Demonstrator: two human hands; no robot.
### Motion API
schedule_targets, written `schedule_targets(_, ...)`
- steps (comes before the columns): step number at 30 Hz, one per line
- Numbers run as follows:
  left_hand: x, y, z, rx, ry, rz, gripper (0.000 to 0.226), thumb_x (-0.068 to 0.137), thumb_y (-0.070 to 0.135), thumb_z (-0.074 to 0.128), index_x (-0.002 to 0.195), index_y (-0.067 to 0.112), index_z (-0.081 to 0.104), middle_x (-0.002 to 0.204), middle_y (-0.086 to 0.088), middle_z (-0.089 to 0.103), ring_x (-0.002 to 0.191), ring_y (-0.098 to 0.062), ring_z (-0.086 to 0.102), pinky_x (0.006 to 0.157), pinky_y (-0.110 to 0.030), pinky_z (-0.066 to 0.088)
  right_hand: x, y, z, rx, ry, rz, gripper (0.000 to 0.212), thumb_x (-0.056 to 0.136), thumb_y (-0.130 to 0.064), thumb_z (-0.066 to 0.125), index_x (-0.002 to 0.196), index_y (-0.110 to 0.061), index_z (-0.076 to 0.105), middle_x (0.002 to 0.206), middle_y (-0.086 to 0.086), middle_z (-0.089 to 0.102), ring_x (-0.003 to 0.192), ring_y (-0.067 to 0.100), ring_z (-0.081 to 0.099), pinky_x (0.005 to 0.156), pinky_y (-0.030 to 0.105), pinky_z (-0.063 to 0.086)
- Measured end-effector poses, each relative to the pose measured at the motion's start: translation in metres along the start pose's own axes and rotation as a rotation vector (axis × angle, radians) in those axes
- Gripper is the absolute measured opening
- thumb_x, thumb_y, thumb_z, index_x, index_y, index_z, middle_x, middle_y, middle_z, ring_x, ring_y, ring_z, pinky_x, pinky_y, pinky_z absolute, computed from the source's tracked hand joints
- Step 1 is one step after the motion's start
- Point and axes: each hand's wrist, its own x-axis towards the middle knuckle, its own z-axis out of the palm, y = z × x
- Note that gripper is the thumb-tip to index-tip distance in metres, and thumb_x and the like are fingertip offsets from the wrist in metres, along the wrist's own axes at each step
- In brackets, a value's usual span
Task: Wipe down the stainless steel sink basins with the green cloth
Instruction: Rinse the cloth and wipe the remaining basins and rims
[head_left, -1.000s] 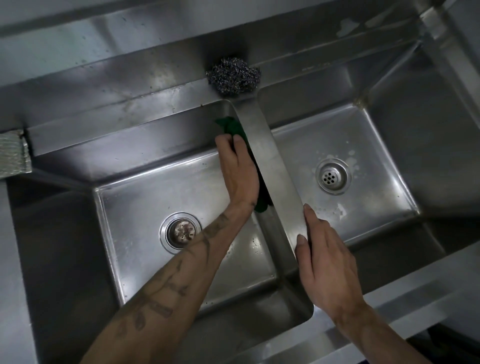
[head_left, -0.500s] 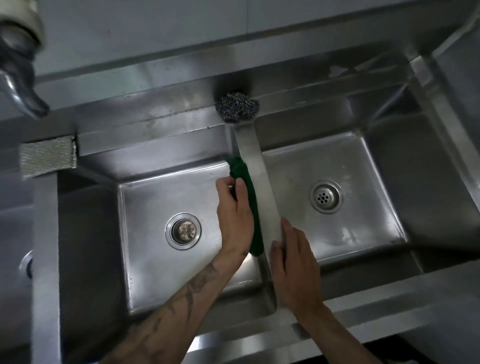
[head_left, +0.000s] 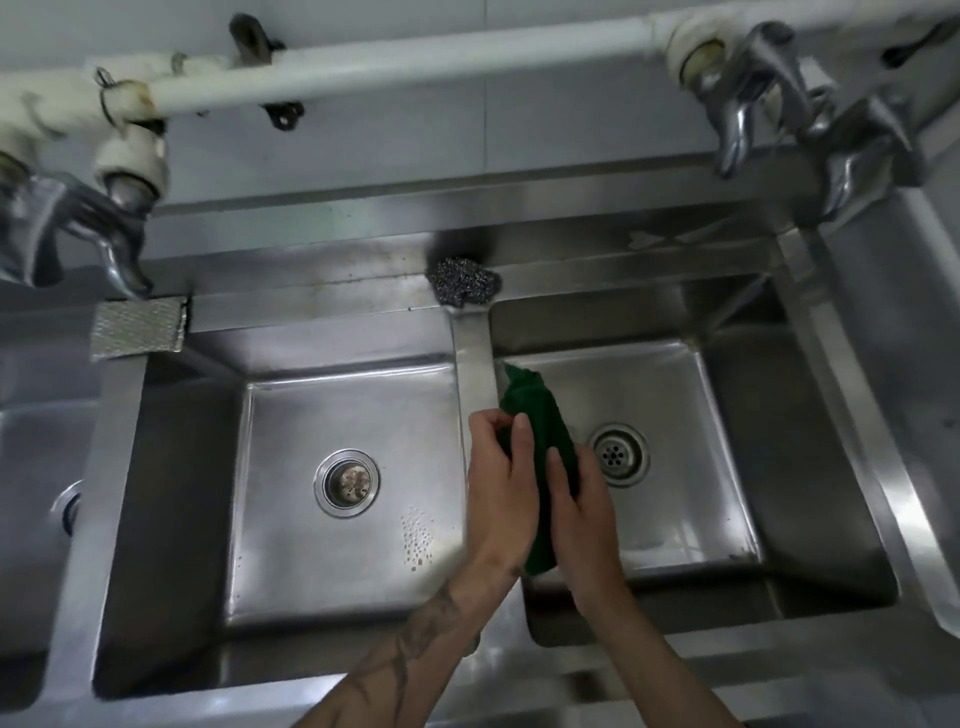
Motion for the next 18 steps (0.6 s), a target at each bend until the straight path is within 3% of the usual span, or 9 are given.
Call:
schedule_targets(4,0.003,-0.010,0.011,0.019,0.019,0.011,0.008,0.111,0.038,0.051,0.106,0.039,0.044,0.107,0.006,0.064,0.094,-0.007,0.067,0.082,-0.030,0.061,0.001,-0.001,-0.010,-0.223,0.100,-0.081,0.020,0.107,-0.040,0.048,0.112,-0.024,0.058,0.095,-0.009,0.070,0.081,-0.002,0.067,0.066,0.009,0.048)
schedule_targets(9,0.022,-0.021,0.026,0.001,0.013,0.001,0.008,0.110,0.039,0.052,0.111,0.037,0.044,0.113,0.004,0.064,0.100,-0.011,0.068,0.088,-0.041,0.063,0.023,0.001,-0.027,-0.349,0.138,-0.152,0.016,0.106,-0.043,0.051,0.112,-0.029,0.058,0.096,-0.013,0.068,0.083,0.000,0.067,0.070,0.021,0.053)
schedule_targets(11,0.028,-0.023,0.035,-0.008,0.007,-0.003,0.011,0.110,0.042,0.051,0.116,0.038,0.044,0.118,0.003,0.063,0.105,-0.014,0.068,0.089,-0.044,0.063,0.037,0.002,-0.035,-0.378,0.127,-0.183,0.015,0.106,-0.042,0.054,0.114,-0.030,0.058,0.099,-0.013,0.068,0.087,0.002,0.067,0.072,0.025,0.055)
schedule_targets(18,0.069,-0.031,0.076,0.019,0.081,-0.012,0.019,0.109,0.034,0.054,0.124,0.034,0.043,0.123,0.004,0.060,0.110,-0.011,0.065,0.094,-0.042,0.062,0.116,0.011,-0.053,-0.357,0.010,-0.180,0.012,0.106,-0.033,0.059,0.110,-0.022,0.061,0.092,-0.011,0.068,0.080,0.000,0.065,0.066,0.017,0.049)
